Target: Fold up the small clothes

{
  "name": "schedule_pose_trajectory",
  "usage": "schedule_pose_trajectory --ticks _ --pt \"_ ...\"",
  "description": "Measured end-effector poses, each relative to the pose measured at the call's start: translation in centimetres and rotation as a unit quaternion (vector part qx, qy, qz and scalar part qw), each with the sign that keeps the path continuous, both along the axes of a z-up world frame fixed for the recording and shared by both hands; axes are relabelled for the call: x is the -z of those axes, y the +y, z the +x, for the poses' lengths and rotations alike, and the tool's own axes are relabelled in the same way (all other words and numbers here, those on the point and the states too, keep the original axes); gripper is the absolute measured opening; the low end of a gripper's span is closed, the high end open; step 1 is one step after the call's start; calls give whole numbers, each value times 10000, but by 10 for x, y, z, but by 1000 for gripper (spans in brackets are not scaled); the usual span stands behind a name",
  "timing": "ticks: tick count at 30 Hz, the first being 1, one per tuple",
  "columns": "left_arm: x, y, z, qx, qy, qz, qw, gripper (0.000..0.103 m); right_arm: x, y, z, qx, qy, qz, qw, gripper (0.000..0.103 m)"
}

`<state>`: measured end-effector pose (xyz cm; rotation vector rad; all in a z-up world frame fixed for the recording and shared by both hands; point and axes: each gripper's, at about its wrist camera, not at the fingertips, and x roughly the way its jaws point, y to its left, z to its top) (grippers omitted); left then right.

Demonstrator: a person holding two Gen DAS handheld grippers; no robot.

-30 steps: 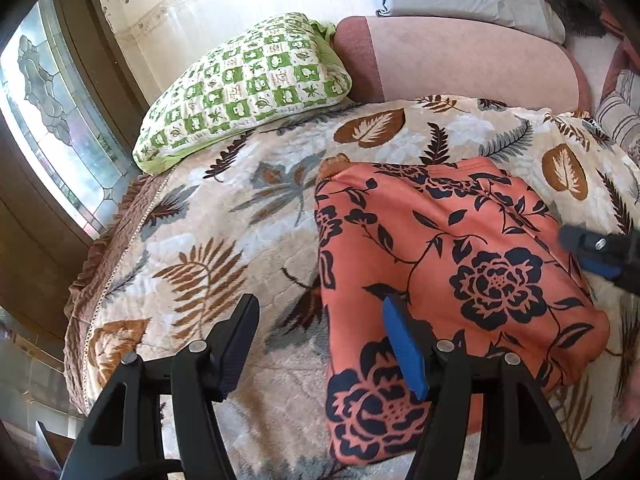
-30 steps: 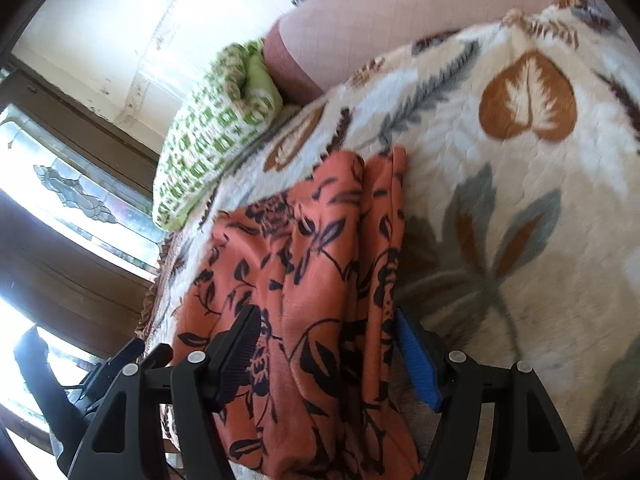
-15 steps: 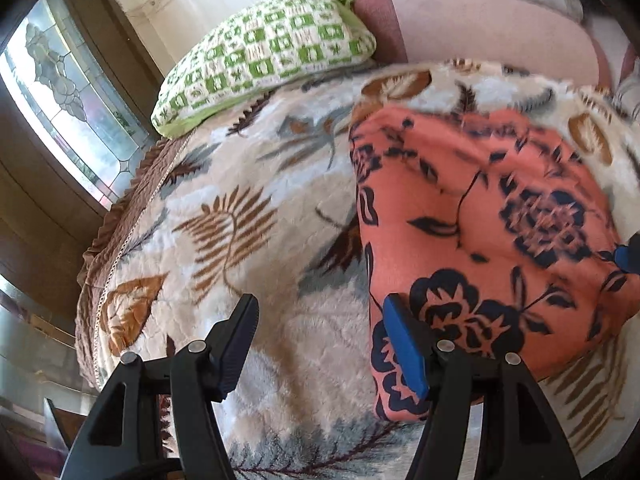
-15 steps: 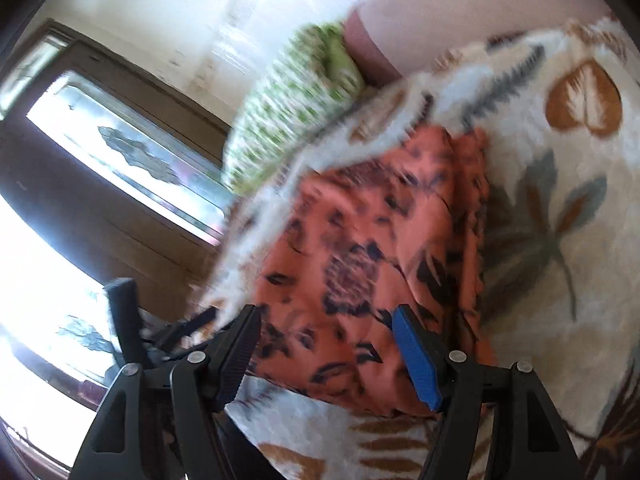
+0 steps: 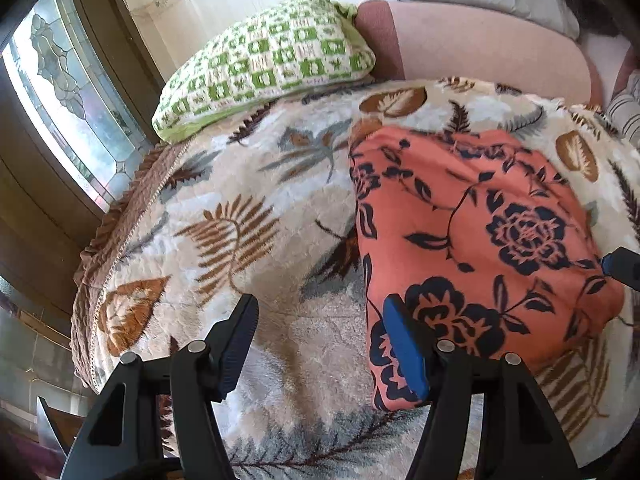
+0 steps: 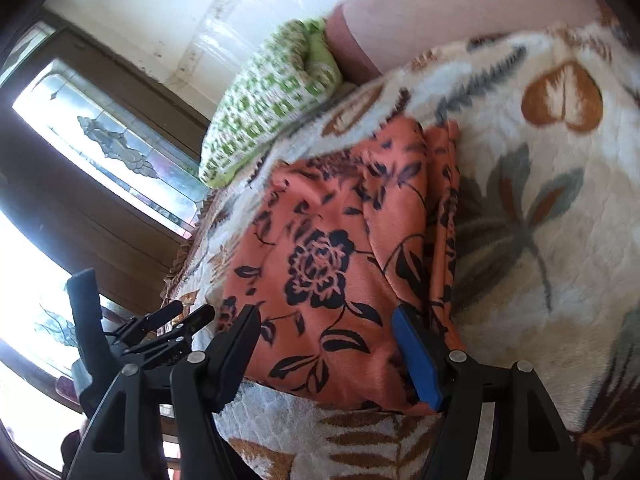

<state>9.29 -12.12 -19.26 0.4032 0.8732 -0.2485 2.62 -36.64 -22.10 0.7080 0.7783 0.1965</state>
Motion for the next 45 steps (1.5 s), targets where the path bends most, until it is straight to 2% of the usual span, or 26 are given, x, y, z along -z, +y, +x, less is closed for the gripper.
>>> schedule_pose_trajectory --ticks 4,8,14,19,22,32,41,45 --pt "-22 3 -8 70 -233 -144 9996 74 -24 8 -16 87 -345 -495 9981 72" --pt "-43 5 -19 214 -452 -313 9983 75 -45 14 -39 348 -663 -974 9924 74" --pt "-65 9 -34 378 -728 -334 9961 75 -55 11 -67 942 -677 -1030 9879 74" --pt "-79 19 -43 400 -842 -426 9947 76 -71 13 -88 1208 -748 -1143 9832 75" --pt "-87 26 -48 376 -933 -499 9937 82 -84 20 -97 1305 -800 -1341 9791 76" --pt "-114 55 -53 172 -1167 -856 9893 85 -123 54 -101 1361 -1120 -1721 9692 77" --pt "-114 80 -46 -136 -1057 -1121 9880 85 -135 99 -93 1005 -1272 -2036 9655 77" --pt "-114 86 -47 -167 -1125 -1099 9874 85 -134 117 -90 825 -1302 -2120 9650 77"
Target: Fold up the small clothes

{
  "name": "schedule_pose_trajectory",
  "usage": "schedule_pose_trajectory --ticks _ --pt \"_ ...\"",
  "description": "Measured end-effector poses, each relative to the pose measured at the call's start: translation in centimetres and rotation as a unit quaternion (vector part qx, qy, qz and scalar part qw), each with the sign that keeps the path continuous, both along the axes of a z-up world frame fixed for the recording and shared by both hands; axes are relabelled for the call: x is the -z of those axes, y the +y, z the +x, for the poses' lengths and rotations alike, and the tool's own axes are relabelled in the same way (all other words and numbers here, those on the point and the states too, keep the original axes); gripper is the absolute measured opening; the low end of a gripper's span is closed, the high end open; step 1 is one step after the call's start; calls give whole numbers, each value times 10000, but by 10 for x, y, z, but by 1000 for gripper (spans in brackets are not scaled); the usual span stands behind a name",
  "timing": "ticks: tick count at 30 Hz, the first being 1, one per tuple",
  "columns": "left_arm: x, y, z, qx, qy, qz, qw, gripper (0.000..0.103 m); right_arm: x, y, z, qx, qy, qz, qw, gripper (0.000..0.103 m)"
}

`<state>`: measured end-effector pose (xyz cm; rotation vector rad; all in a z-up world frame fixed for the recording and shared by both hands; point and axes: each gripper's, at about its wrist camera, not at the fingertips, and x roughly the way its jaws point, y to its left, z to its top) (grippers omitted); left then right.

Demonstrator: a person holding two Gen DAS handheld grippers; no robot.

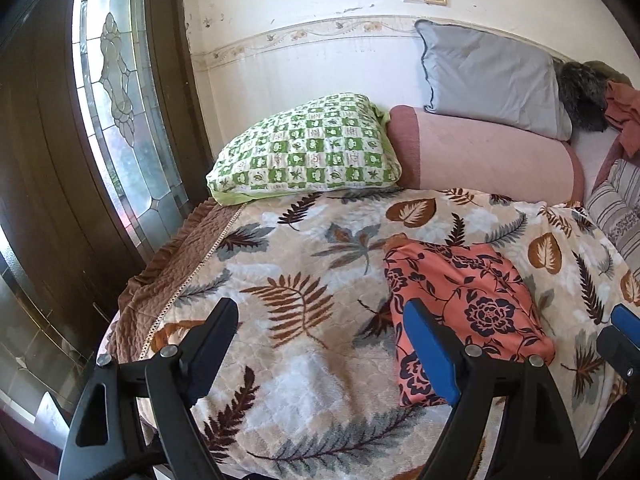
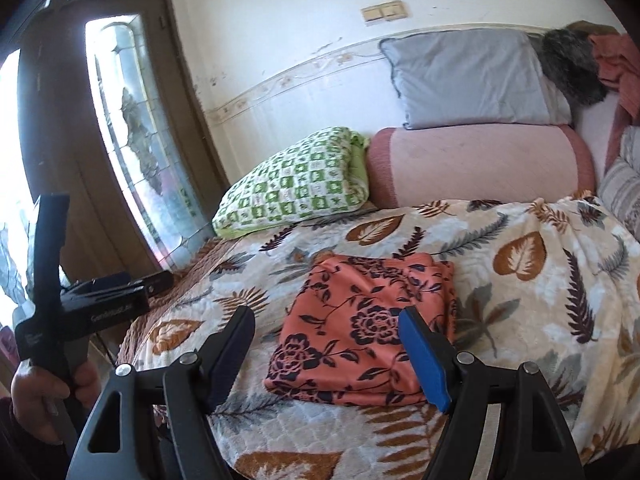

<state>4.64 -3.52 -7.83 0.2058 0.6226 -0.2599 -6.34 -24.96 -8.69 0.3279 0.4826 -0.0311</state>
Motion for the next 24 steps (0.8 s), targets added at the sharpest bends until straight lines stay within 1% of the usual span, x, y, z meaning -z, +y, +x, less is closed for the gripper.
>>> schedule_pose_trajectory --ticks 5,11,16,20,24 --pt "1 6 2 -20 -4 -25 10000 85 2 14 3 -109 34 2 9999 77" --pt "1 10 1 -21 -27 -62 10000 85 5 25 5 -164 70 -201 9996 77" --pt "2 7 -3 31 -51 -47 10000 85 6 25 3 -149 80 -254 9995 77" --pt "1 3 -7 79 -27 -78 9999 85 9 23 3 -22 181 -365 9992 77" --pt "-3 1 -12 122 -88 -55 9999 85 11 15 2 98 246 -291 9992 77"
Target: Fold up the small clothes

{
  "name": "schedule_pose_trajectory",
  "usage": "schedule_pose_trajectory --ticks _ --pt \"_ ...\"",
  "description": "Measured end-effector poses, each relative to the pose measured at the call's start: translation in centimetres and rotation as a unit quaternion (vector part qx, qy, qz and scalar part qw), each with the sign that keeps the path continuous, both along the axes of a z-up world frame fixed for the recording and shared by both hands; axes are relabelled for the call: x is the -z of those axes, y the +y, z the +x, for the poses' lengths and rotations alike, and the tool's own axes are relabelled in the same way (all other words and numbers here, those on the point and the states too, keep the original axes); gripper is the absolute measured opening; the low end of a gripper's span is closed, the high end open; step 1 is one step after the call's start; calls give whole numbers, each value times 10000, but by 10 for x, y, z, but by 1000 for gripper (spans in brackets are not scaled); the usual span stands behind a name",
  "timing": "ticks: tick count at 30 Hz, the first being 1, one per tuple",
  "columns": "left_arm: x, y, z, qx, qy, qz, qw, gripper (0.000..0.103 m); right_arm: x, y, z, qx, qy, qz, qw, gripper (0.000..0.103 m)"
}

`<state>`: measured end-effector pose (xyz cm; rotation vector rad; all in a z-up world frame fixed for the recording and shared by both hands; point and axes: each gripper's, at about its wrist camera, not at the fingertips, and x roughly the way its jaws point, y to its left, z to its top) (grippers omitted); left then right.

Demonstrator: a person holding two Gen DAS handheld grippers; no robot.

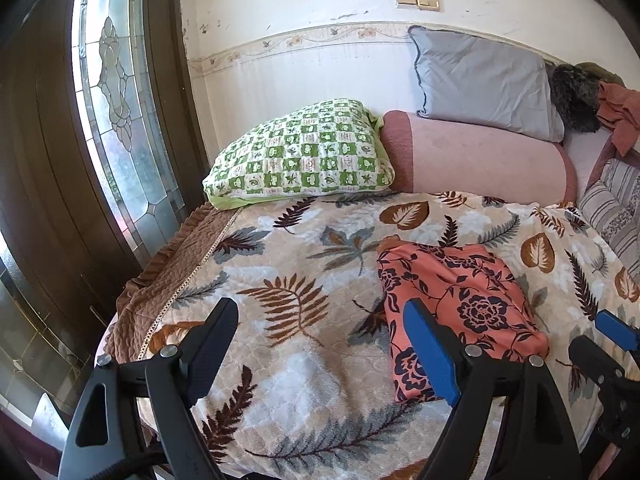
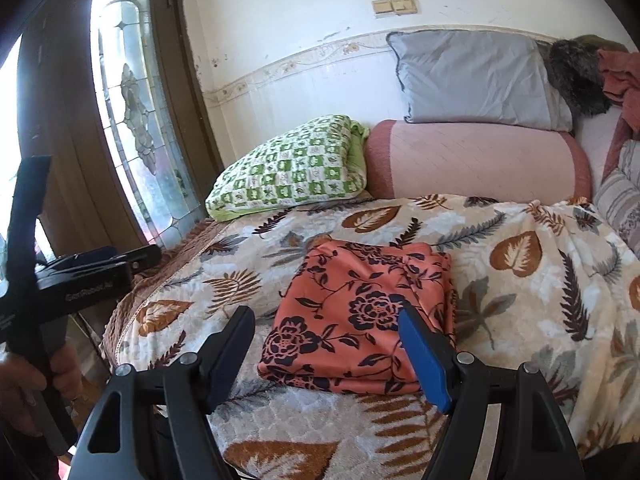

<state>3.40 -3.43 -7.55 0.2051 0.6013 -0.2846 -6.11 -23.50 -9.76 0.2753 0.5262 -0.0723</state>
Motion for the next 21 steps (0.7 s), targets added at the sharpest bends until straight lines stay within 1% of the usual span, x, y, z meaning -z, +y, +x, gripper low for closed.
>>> schedule_pose_trajectory --ticks 7,17,21 --pt "-11 -3 -10 70 -115 -64 9999 85 -5 -9 -5 144 -54 57 9999 77" --pt "-26 -8 -25 373 -262 -214 9987 85 -9 -6 -8 96 -103 -73 9999 77" --pt "-30 -8 -31 493 -335 -284 9978 85 -10 -5 -7 68 -106 -52 9999 77"
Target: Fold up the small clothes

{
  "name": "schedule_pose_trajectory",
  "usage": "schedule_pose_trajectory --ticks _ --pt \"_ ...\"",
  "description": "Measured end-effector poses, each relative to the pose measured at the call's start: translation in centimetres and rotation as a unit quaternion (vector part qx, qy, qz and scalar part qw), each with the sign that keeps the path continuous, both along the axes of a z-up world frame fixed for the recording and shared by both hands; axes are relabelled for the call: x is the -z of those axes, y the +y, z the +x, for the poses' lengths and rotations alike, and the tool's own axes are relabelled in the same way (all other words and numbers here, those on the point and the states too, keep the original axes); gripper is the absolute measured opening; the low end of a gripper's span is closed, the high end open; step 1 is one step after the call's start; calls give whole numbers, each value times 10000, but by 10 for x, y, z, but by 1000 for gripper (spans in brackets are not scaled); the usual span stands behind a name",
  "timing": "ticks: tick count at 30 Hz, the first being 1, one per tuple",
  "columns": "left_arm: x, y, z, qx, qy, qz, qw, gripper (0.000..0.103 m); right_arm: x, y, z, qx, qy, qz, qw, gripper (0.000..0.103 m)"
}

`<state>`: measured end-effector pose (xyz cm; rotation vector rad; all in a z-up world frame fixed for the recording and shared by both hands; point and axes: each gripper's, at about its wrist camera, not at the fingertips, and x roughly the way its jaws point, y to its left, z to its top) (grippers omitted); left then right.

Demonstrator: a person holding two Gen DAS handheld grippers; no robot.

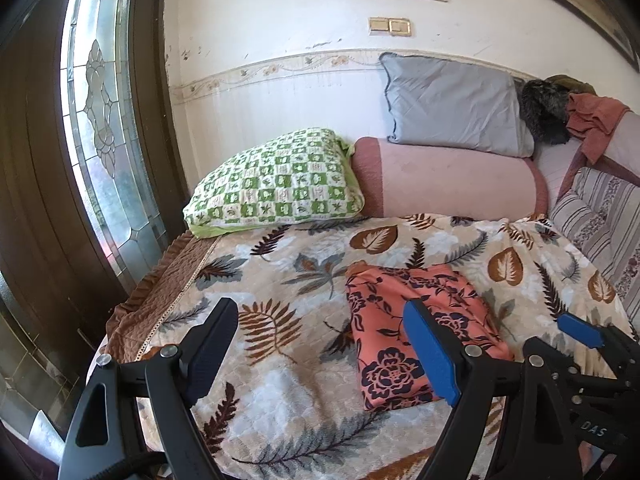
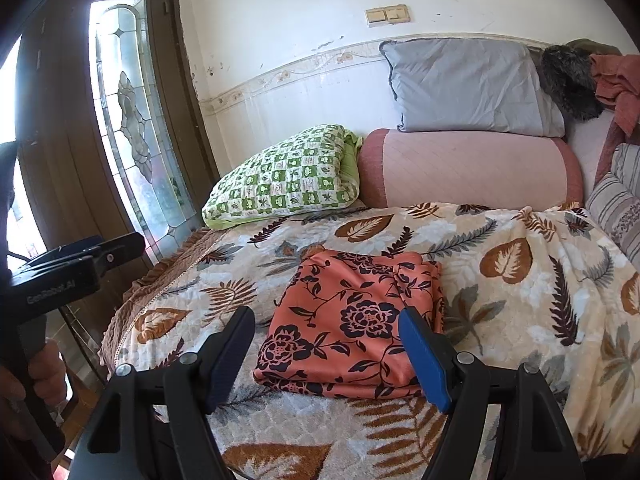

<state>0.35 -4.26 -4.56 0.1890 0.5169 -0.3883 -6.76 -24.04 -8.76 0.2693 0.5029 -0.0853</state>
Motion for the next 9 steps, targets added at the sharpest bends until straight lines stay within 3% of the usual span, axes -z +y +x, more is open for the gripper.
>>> schedule_pose_trajectory --ticks 5,9 --pt "-2 -3 -5 263 -86 -193 9994 90 5 2 3 -31 72 -15 10000 77" --pt "6 -7 2 336 90 -377 9987 93 11 -4 7 -10 134 93 9999 77"
